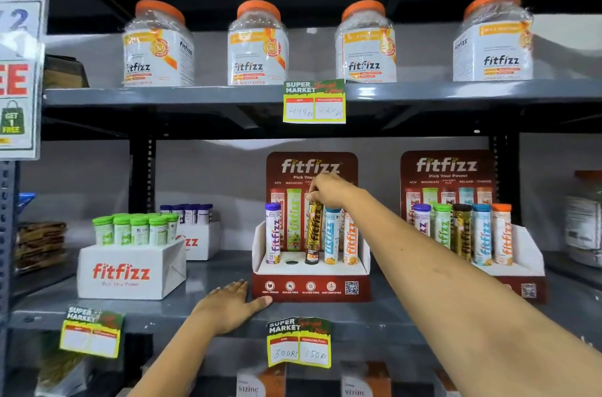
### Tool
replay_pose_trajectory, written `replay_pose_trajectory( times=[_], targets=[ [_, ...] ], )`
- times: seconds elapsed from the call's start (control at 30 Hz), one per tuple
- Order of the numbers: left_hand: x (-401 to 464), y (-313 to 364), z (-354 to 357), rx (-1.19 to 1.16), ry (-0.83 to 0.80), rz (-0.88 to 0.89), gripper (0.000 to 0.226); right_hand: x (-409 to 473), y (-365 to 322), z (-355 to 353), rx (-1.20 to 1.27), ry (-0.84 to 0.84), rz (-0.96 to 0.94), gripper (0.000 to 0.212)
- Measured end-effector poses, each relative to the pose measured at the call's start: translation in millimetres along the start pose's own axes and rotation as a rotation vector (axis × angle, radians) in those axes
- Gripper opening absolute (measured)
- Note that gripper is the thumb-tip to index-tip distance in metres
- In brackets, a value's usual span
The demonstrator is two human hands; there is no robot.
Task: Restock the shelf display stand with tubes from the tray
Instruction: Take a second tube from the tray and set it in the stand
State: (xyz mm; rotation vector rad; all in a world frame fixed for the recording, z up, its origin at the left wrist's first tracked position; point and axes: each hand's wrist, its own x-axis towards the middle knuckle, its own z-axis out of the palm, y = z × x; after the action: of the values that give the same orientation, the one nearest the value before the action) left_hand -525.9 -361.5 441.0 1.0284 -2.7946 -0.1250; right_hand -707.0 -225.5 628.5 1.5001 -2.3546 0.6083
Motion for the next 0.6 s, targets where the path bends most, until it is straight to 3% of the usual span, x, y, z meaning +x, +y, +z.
replay_pose_trajectory(
  times=[0.17, 0.47, 0.53, 0.6],
  targets=[
    [-0.7, -1.1, -0.2, -0.018, 0.006, 0.014, 0.088, -2.2, -7.0, 6.3, -0.078, -0.125, -0.070, 0.030],
    [-0.6, 0.6, -1.3, -0.002, 0.013, 0.004, 0.085, -7.8, -9.5, 4.6, -0.200, -0.123, -0.050, 0.036],
    [-7.4, 2.6, -4.0, 0.026, 0.070, 0.038, 0.077, -12.8, -11.6, -0.4, -0.203, -0.093, -0.050, 0.042],
    [-21.7, -1.5, -7.8, 0.057, 0.194, 0.090, 0.070, -17.9, -23.2, -4.9, -0.208, 0.045, -0.113, 0.044]
  ],
)
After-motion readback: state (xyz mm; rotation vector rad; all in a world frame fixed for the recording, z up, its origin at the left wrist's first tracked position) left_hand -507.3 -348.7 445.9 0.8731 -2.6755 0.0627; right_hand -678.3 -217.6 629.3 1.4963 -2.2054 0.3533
